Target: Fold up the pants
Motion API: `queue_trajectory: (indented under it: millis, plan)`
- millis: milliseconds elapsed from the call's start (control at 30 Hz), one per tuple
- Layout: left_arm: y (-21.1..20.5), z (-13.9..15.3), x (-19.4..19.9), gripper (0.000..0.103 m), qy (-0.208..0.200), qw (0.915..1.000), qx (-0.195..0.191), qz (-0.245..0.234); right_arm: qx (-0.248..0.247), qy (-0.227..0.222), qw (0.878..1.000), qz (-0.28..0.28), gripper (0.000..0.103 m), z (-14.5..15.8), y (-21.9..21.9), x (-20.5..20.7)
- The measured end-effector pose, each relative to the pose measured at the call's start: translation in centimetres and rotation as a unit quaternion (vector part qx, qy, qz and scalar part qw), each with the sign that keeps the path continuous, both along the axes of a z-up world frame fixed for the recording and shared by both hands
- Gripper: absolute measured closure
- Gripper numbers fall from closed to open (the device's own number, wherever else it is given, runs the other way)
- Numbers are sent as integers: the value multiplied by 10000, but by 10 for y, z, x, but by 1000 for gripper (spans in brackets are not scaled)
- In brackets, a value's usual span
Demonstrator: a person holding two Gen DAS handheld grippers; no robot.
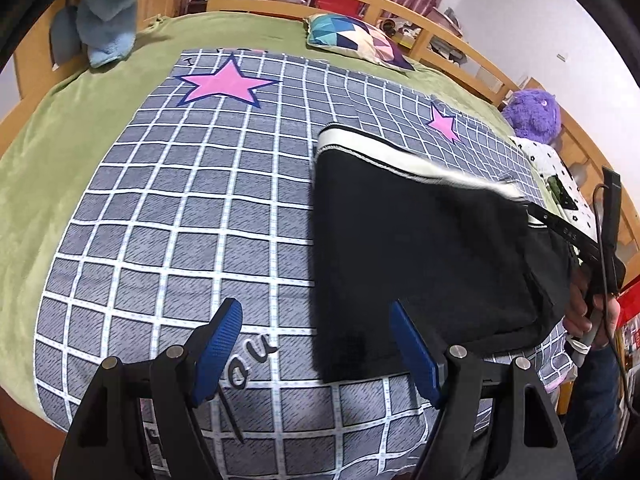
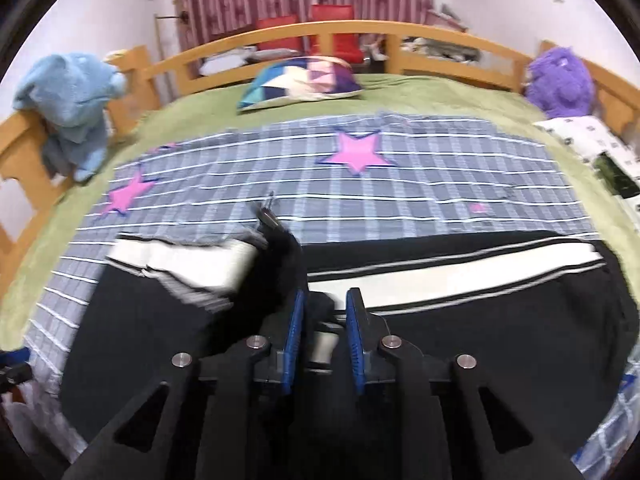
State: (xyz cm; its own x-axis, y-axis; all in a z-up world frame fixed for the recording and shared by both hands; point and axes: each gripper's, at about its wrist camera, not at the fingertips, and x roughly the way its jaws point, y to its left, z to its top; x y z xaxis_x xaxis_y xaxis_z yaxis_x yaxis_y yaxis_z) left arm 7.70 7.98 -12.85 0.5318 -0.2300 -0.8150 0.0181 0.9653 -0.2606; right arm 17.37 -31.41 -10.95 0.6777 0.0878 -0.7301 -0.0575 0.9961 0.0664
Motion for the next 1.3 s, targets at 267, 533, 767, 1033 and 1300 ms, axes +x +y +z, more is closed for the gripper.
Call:
queue_trajectory:
  millis: [267,533,767,1033,1300]
  plan:
    - [-15,-6,2,28,88,9998,-7,-166,760,284,9957,449,47,-16,-14,-50]
    - [-17,-13,-4,28,183,9997,-5,-131,1001,895,9887,670,83,-70,12,-67]
    - [-18,-4,-8,28,71,9999,-8,-115,1451,150,9863,769,87,-11,-18,-74]
    - [-39,-9,-1,28,72,9995,134,-292,671,936,9890,929,64,-61,2,-78]
    - [-38,-20,3,30,118,9998,-48,-170,687,715,9908,920,55,-62,-2,-120]
